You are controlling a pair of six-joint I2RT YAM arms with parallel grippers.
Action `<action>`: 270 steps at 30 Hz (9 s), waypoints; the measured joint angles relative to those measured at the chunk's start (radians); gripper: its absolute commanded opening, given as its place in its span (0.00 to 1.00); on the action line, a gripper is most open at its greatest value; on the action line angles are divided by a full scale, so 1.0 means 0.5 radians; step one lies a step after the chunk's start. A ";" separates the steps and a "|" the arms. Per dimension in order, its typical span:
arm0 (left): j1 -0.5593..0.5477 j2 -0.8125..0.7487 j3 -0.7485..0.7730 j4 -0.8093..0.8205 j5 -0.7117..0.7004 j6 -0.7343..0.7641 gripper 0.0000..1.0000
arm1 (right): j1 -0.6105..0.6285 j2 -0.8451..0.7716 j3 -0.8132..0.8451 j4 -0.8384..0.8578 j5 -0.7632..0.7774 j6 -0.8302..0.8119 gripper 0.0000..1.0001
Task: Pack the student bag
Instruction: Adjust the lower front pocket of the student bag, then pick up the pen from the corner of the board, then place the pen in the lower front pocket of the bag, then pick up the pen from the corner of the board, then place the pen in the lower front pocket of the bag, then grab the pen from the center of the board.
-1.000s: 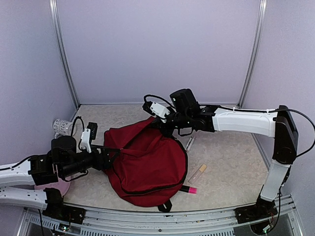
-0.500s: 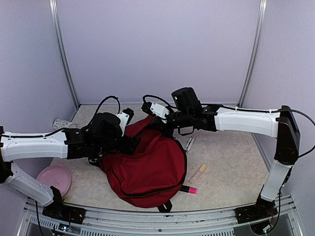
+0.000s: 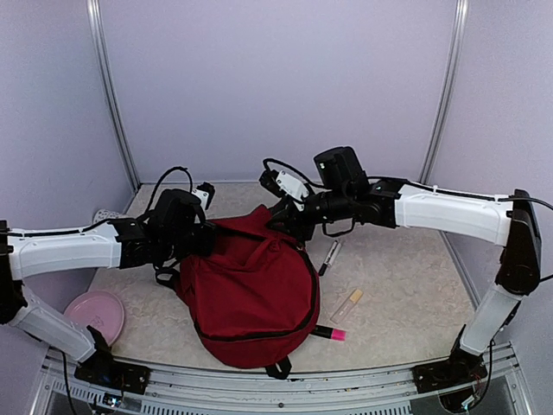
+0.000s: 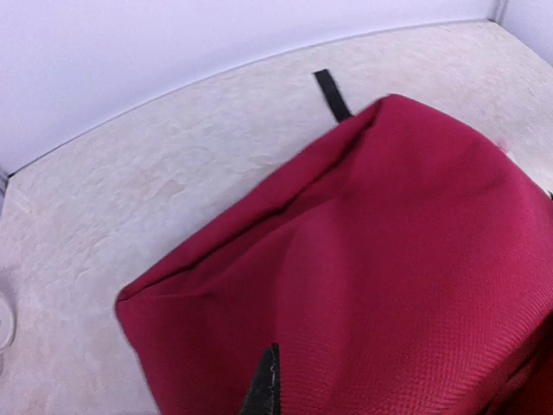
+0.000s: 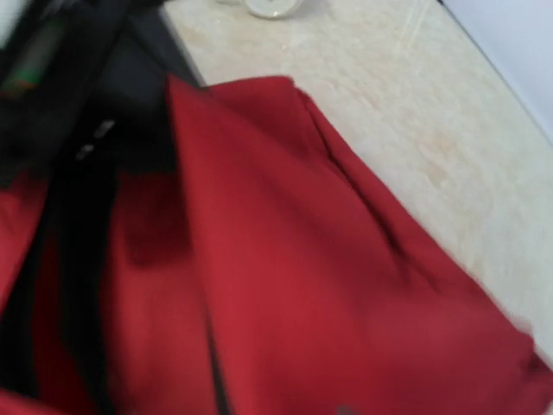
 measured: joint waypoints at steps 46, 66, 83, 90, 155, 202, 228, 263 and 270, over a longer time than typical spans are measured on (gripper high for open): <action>0.003 -0.506 -0.114 -0.504 -0.128 -0.463 0.00 | 0.510 0.000 -0.616 -1.048 0.745 0.958 0.00; -0.183 -0.365 0.016 -0.510 0.007 -0.471 0.02 | 0.364 -0.552 -0.545 0.600 0.063 0.215 0.00; -0.041 -0.520 -0.057 -0.451 0.273 -0.474 0.02 | 0.126 0.519 -0.047 0.970 -0.364 -0.536 0.00; -0.028 -0.524 -0.063 -0.431 0.323 -0.472 0.02 | 0.180 0.582 0.097 0.793 -0.092 -0.735 0.16; -0.088 -0.460 -0.087 -0.349 0.258 -0.446 0.19 | 0.176 -0.183 -1.113 -0.510 1.081 2.024 0.00; 0.063 -0.673 -0.180 -0.278 0.457 -0.350 0.00 | 0.255 0.821 0.317 0.954 0.069 -0.958 0.50; 0.037 -0.594 -0.180 -0.282 0.449 -0.359 0.00 | -0.389 -0.304 -0.243 0.007 0.667 0.907 0.51; 0.012 -0.619 -0.180 -0.321 0.383 -0.359 0.00 | -0.742 0.371 -0.472 -0.375 1.000 1.114 0.38; 0.012 -0.620 -0.180 -0.329 0.375 -0.358 0.00 | -0.898 0.397 -0.388 -0.519 0.717 0.925 0.33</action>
